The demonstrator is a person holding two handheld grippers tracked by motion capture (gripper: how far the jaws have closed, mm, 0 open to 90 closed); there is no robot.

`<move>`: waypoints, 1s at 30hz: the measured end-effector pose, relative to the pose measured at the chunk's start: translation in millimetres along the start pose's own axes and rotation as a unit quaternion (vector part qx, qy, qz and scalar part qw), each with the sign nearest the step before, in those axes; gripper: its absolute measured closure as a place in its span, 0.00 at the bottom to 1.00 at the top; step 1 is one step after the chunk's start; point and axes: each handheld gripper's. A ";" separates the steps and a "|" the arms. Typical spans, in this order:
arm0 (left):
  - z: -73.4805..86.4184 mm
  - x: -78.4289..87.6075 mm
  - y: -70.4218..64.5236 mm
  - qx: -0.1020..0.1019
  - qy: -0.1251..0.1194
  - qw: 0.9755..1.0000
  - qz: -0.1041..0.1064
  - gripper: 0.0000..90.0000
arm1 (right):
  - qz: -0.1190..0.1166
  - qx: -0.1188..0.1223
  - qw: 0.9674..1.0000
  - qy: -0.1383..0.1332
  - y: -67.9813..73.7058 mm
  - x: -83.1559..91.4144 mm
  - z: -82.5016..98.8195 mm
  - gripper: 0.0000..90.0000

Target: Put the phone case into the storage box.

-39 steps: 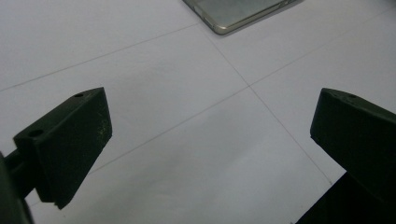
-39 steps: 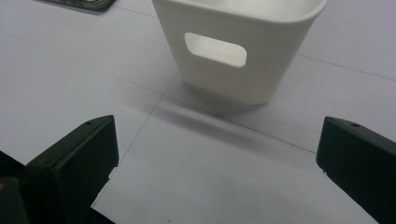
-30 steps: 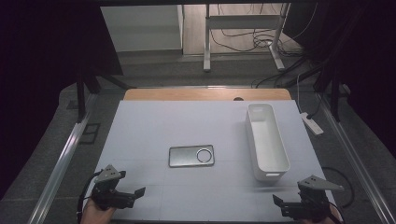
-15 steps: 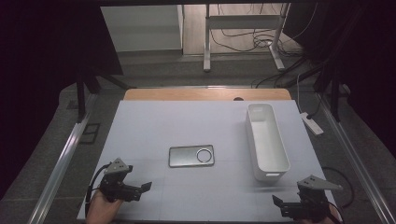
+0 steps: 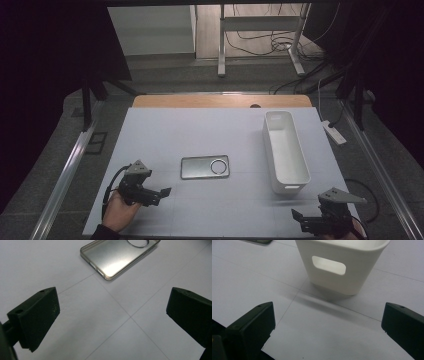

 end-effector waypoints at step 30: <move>-49.8 -37.7 8.0 -0.029 0.035 0.999 0.020 0.00 | -0.004 0.001 1.000 0.004 -0.4 -0.9 -0.3 0.00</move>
Point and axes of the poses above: each handheld gripper's, and its own axes: x roughly backward along the jaws, z roughly out of its underside, y roughly to its left, and after that the axes turned 7 degrees about z, right-handed
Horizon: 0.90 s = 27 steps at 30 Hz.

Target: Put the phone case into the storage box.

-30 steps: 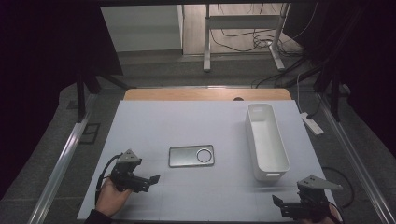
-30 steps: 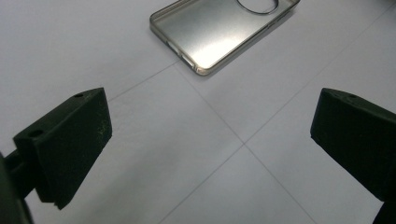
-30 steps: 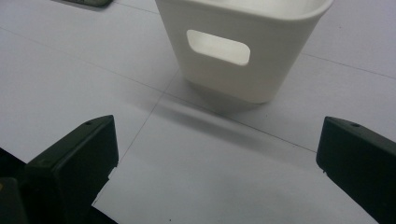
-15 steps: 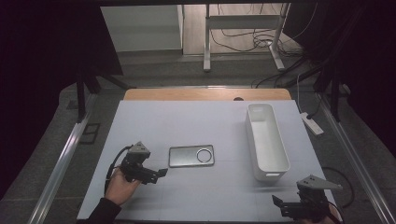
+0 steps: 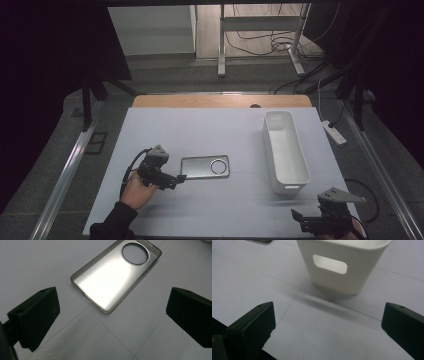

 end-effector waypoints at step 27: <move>-43.5 -26.8 2.2 -0.020 0.020 1.000 0.012 0.00 | -0.002 -0.002 1.000 0.001 -0.9 -0.6 0.1 0.00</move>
Point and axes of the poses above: each handheld gripper's, and its own axes: x roughly backward along the jaws, z roughly out of its underside, y roughly to its left, and after that the axes turned 7 degrees about z, right-handed
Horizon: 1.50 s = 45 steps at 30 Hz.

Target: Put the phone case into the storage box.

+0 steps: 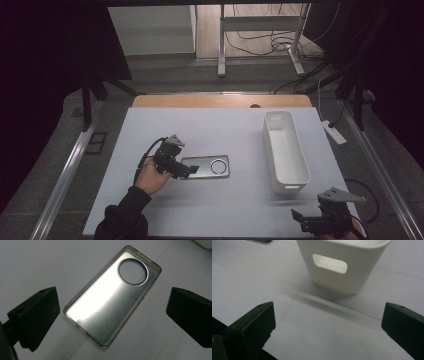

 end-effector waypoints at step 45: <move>10.5 -24.5 4.0 -0.020 0.079 0.997 -0.014 0.99 | -0.002 -0.001 1.000 0.005 -0.5 -0.7 -0.2 0.00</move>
Point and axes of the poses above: each handheld gripper's, and its own axes: x roughly backward along the jaws, z roughly out of its underside, y roughly to its left, and after that the axes turned 7 degrees about z, right-handed
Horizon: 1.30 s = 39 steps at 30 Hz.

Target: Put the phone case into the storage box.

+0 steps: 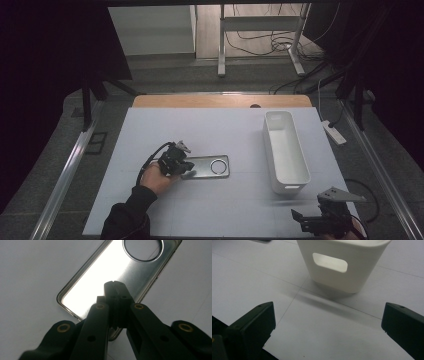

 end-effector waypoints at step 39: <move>26.1 -7.3 -14.7 0.018 0.002 0.999 0.036 0.99 | 0.000 0.001 1.000 0.003 0.1 -0.4 -0.2 0.00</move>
Point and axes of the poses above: each handheld gripper's, and its own axes: x roughly backward along the jaws, z roughly out of its underside, y roughly to its left, and after that the axes turned 7 degrees about z, right-handed
